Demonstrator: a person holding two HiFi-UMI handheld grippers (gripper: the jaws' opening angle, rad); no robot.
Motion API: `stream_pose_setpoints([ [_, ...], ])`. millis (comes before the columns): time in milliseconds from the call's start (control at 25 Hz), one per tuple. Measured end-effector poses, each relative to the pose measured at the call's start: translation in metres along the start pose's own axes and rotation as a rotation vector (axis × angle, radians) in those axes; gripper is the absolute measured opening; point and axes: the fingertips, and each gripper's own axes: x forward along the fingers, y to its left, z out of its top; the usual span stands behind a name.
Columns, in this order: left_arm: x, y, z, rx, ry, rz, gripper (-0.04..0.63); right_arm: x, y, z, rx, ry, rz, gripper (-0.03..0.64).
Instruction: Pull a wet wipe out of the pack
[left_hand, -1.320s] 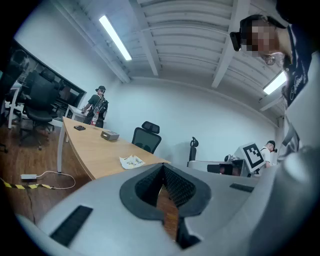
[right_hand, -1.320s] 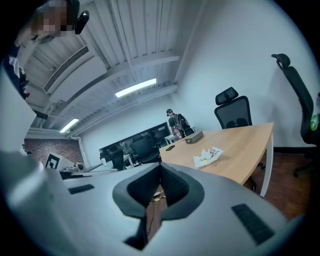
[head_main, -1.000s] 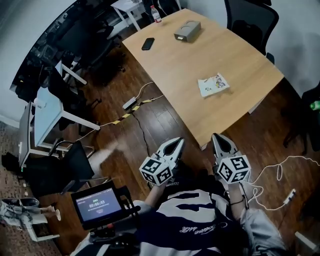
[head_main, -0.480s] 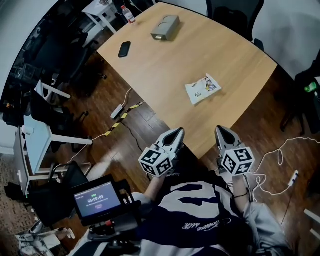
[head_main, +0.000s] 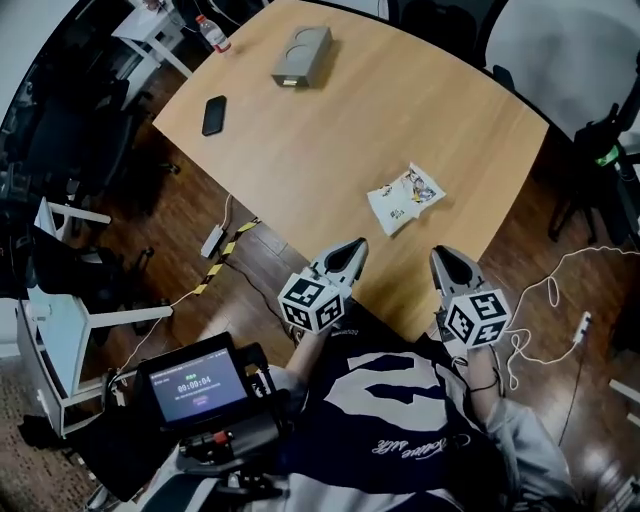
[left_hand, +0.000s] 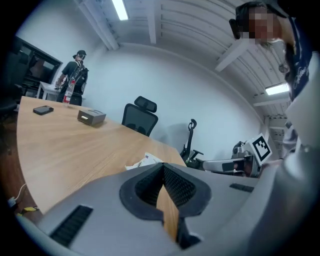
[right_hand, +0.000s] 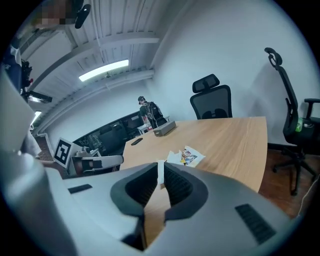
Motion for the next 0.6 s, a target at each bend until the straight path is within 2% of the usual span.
stream_pose_setpoints([
  [120,0.028,0.017,-0.012,0.054,0.113,-0.042,0.003,0.008,-0.006,-0.003,0.010,0.029,-0.045,0.049],
  [400,0.109,0.053,-0.033,0.292,0.333,-0.141,0.003,0.037,-0.017,-0.010,0.044,0.083,-0.115,0.049],
  [600,0.144,0.069,-0.053,0.470,0.495,-0.153,0.003,0.055,-0.019,-0.013,0.017,0.133,-0.115,0.072],
])
